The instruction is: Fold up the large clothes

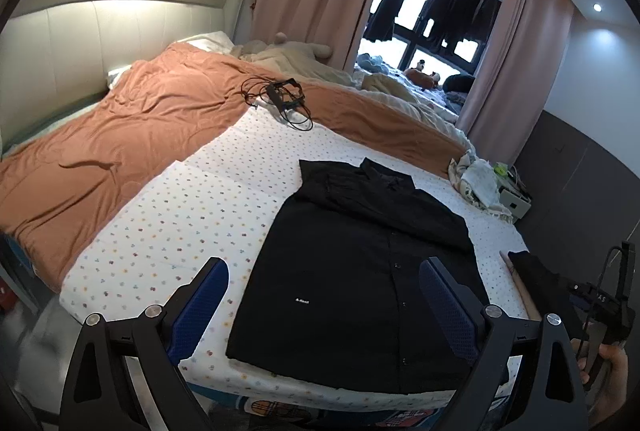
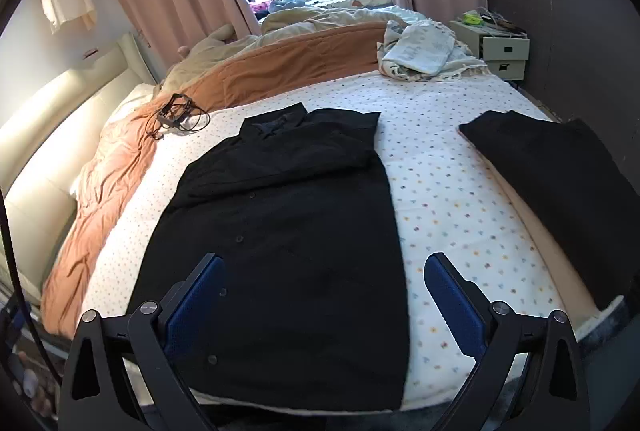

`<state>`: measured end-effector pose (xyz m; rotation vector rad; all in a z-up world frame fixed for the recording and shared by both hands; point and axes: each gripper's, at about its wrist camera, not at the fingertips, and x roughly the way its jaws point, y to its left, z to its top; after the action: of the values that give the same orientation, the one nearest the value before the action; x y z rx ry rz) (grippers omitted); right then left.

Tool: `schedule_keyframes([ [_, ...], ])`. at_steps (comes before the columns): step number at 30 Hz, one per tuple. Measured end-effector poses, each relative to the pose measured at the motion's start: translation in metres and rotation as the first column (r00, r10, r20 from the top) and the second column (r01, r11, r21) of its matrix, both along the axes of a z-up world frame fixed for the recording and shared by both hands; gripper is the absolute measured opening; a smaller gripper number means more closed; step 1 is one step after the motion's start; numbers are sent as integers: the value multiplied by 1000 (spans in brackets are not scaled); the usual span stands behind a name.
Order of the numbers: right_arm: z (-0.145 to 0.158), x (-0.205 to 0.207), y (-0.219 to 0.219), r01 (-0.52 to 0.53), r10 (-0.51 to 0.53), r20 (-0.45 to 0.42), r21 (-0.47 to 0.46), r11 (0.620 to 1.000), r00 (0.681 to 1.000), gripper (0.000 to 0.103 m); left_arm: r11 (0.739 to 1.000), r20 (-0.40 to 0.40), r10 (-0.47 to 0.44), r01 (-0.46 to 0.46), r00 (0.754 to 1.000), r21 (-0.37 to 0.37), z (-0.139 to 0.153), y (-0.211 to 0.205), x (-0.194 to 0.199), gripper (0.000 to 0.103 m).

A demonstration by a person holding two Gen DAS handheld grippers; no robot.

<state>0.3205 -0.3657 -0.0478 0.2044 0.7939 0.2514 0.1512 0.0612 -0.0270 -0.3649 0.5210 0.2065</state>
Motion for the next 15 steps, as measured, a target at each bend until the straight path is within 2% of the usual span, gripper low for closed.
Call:
schedule_keyframes([
  [4,-14,-25,-21,13,-14,9,28,1000,1000,101,1000,-9,-8,8,1000,30,-4,3,-21,97],
  [8,-34,-46,-36,43,-43,0,34,998,999,101,1000,-25,-15,15,1000,17,-15,9,-39,96],
  [15,-72,-87,-70,80,-80,-6,115,990,997,101,999,-56,-42,43,998,28,-36,12,-68,97],
])
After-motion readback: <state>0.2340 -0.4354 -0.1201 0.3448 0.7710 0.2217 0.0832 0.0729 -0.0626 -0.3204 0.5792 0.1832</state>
